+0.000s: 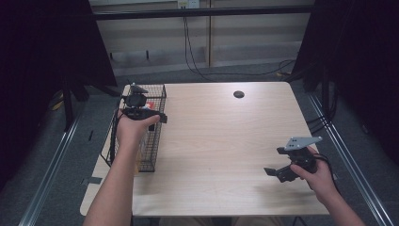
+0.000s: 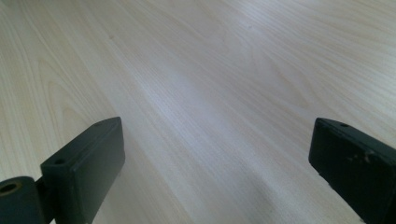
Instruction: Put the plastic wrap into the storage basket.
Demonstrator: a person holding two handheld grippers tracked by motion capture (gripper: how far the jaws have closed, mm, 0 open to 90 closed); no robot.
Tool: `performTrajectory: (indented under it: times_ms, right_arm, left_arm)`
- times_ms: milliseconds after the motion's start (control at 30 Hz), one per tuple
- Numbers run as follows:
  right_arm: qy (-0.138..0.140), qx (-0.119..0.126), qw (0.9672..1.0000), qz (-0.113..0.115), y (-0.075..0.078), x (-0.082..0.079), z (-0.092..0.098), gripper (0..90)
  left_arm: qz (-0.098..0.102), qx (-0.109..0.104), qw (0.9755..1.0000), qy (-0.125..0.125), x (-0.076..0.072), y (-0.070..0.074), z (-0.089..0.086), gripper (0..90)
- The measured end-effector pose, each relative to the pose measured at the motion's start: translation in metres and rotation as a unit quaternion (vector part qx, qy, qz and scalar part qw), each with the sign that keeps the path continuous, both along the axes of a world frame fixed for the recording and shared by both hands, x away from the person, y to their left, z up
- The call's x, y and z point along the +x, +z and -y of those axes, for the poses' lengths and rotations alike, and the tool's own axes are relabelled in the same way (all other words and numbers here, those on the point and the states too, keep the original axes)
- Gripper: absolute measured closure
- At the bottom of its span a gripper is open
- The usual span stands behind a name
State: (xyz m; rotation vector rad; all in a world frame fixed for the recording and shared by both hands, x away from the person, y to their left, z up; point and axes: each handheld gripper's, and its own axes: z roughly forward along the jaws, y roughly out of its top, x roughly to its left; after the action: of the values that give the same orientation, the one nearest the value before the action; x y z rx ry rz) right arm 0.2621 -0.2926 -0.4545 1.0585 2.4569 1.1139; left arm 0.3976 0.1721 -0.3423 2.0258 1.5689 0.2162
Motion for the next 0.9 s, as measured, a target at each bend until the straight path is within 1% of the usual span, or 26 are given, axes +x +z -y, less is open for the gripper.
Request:
performTrajectory:
  times_ms: [200,233,267,333,367,433,500,567,600,667,700,733,767,833,900]
  right_arm:
    - [-0.001,0.000,1.0000,-0.004,0.000,-0.001,-0.002,3.4]
    - [-0.001,-0.001,1.0000,-0.005,0.000,-0.001,-0.002,3.4]
    - [-0.001,-0.001,1.0000,-0.006,0.000,-0.002,-0.002,3.4]
    - [0.001,-0.002,1.0000,-0.001,0.000,-0.003,-0.002,3.4]
    - [0.001,-0.003,1.0000,-0.001,0.000,-0.004,-0.002,3.4]
    - [-0.001,-0.003,1.0000,-0.003,0.000,-0.004,-0.002,3.4]
    - [0.002,0.001,1.0000,-0.002,0.000,-0.004,-0.002,3.4]
    - [0.002,0.000,1.0000,-0.002,0.000,-0.005,-0.002,3.4]
    - [0.003,0.001,1.0000,-0.002,0.000,-0.005,-0.002,3.4]
    - [0.003,-0.001,1.0000,-0.001,0.000,-0.005,-0.002,3.4]
    - [0.003,0.000,1.0000,-0.002,0.000,-0.005,-0.002,3.4]
    - [0.002,-0.003,1.0000,-0.001,0.001,-0.005,-0.002,3.4]
    - [0.002,-0.003,1.0000,-0.001,0.001,-0.005,-0.002,3.4]
    - [0.003,-0.003,1.0000,-0.001,0.001,-0.005,-0.002,3.4]
    - [0.003,-0.003,1.0000,0.000,0.001,-0.005,-0.002,3.4]
  left_arm:
    - [-0.002,-0.011,0.9998,-0.014,-0.003,0.000,0.006,12.5]
    - [0.000,-0.010,0.9998,-0.014,-0.003,0.000,0.008,12.5]
    - [-0.002,-0.010,0.9997,-0.020,-0.004,0.000,0.010,12.4]
    - [0.000,-0.009,0.9997,-0.021,-0.004,0.000,0.011,12.5]
    - [0.001,-0.013,0.9997,-0.023,-0.005,0.000,0.014,12.5]
    - [0.000,-0.013,0.9995,-0.029,-0.006,-0.001,0.018,12.4]
    - [0.000,-0.014,0.9993,-0.034,-0.007,-0.001,0.022,12.4]
    - [0.005,-0.017,0.9991,-0.037,-0.007,-0.002,0.028,12.4]
    - [0.002,-0.016,0.9989,-0.044,-0.008,-0.001,0.030,12.4]
    - [0.003,-0.017,0.9986,-0.050,-0.008,-0.002,0.034,12.4]
    - [0.003,-0.019,0.9985,-0.051,-0.009,-0.002,0.036,12.4]
    - [0.007,-0.023,0.9985,-0.049,-0.009,-0.003,0.039,12.4]
    - [0.004,-0.021,0.9981,-0.058,-0.010,-0.003,0.041,12.4]
    - [0.006,-0.024,0.9978,-0.062,-0.011,-0.005,0.046,12.4]
    - [0.004,-0.026,0.9972,-0.069,-0.012,-0.006,0.050,12.4]
